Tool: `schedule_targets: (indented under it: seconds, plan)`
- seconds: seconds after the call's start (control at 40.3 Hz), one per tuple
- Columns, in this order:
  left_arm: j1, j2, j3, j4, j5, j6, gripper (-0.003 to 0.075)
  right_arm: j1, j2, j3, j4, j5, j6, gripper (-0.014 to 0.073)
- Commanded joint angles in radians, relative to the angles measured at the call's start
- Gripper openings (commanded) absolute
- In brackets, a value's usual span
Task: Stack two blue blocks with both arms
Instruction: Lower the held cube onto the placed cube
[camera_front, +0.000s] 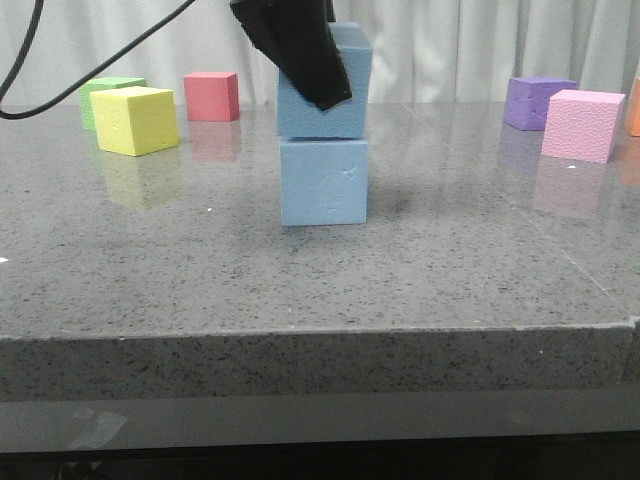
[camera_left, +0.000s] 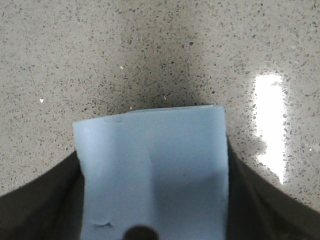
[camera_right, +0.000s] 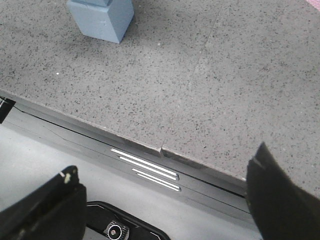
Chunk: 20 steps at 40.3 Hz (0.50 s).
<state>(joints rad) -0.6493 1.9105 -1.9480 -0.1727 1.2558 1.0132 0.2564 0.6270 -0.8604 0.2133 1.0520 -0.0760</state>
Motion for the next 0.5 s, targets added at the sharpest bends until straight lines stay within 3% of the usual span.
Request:
schedule_targets:
  seconds: [0.0,0.248,0.472]
  plan:
    - [-0.002,-0.056,-0.024,-0.04,0.018,0.012,0.029,-0.006,0.002,-0.026,0.001,-0.063,-0.004,0.0647]
    - [-0.002,-0.056,-0.021,-0.043,0.018,0.012,0.0445,-0.006,0.002,-0.026,0.001,-0.063,-0.004,0.0647]
    - [-0.002,-0.056,-0.018,-0.043,0.018,0.012,0.0511,-0.006,0.002,-0.026,0.001,-0.063,-0.004,0.0647]
